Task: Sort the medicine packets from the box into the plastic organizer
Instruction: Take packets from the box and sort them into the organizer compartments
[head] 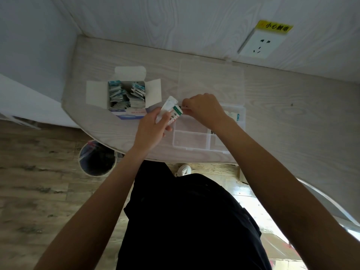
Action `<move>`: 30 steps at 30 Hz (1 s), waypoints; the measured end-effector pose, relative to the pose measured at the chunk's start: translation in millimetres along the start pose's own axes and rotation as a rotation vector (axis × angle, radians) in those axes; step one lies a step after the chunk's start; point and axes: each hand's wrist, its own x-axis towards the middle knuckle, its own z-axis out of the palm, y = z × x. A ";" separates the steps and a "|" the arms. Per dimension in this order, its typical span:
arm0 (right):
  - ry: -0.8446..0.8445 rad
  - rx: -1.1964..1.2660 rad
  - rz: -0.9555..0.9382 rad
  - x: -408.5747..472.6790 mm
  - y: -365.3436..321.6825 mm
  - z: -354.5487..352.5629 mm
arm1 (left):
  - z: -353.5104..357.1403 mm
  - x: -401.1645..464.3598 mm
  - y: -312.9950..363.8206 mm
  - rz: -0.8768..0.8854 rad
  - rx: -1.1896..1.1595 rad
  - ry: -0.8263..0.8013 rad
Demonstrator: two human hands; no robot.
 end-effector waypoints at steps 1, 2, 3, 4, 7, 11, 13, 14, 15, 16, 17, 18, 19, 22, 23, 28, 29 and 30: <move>0.000 0.008 0.000 -0.2 -0.3 0.0 | 0.3 0.2 0.5 -0.001 -0.003 -0.001; 0.002 0.017 0.001 -0.6 -0.2 0.0 | 0.6 0.4 1.0 0.000 -0.006 -0.002; 0.005 0.031 0.006 -1.6 0.2 0.0 | 1.2 0.6 1.6 0.003 -0.006 -0.007; 0.012 0.049 0.008 -2.8 0.0 0.0 | 1.6 0.5 2.2 0.008 -0.003 -0.012; 0.070 0.136 0.014 -7.5 -2.5 2.2 | 2.5 0.8 4.2 0.015 -0.002 -0.019; 0.225 0.364 0.117 -15.9 -7.2 2.2 | 3.9 2.0 7.1 0.002 -0.024 -0.035; 0.347 0.641 0.243 -24.6 -10.3 -4.2 | 5.0 2.4 9.4 0.000 -0.052 -0.047; 0.379 0.839 0.328 -29.8 -12.4 -8.9 | 5.6 2.5 10.3 -0.003 -0.069 -0.052; 0.370 1.029 0.403 -35.2 -14.8 -12.3 | 6.6 2.3 11.5 -0.006 -0.086 -0.056; 0.338 1.167 0.452 -40.7 -17.7 -15.8 | 7.6 2.1 13.0 -0.008 -0.097 -0.061; 0.305 1.243 0.482 -45.4 -20.7 -17.2 | 9.0 1.5 14.6 -0.008 -0.106 -0.068; 0.283 1.294 0.504 -49.0 -24.0 -17.6 | 10.5 1.3 15.8 -0.002 -0.106 -0.078; 0.281 1.341 0.535 -51.4 -26.4 -16.8 | 12.3 1.1 17.0 0.007 -0.100 -0.092; 0.292 1.442 0.655 -53.4 -28.2 -13.7 | 17.1 0.4 17.0 0.056 -0.034 -0.083; 0.285 1.431 0.680 -54.0 -27.9 -13.1 | 18.0 0.6 15.6 0.092 0.025 -0.058; 0.278 1.436 0.703 -56.1 -26.5 -11.7 | 16.7 1.7 9.1 0.297 0.281 -0.019; 0.297 1.483 0.701 -56.4 -26.3 -12.1 | 17.0 2.0 8.2 0.342 0.316 -0.038; 0.317 1.541 0.701 -56.5 -26.4 -12.6 | 17.4 2.3 7.4 0.373 0.340 -0.056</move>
